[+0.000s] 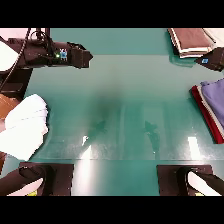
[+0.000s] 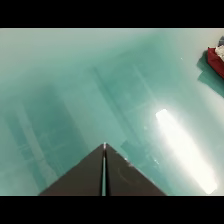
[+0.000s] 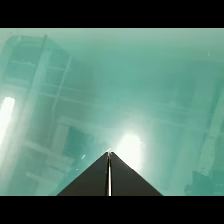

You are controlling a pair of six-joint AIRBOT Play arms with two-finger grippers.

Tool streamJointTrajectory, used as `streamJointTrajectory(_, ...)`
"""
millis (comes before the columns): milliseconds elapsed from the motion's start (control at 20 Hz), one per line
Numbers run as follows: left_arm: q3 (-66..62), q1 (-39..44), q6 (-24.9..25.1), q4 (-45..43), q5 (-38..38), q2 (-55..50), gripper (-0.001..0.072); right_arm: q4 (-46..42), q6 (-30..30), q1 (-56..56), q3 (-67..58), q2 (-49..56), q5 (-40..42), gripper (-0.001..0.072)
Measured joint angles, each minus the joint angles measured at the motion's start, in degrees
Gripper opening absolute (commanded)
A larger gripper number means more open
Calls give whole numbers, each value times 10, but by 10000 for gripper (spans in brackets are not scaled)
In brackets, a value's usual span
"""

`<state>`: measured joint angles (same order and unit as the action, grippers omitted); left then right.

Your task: Fold the shirts.

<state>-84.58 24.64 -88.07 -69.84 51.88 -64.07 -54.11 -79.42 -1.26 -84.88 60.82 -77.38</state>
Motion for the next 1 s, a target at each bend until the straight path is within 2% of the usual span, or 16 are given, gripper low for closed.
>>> streamJointTrajectory(800, -8, -12, 0, -11, -8, 7, 23, 0, 0, 1, 0, 0, -7, 15)
streamJointTrajectory(1000, -19, -92, -1, -115, 81, 55, 39, 0, 0, 1, 0, 0, -8, 16)
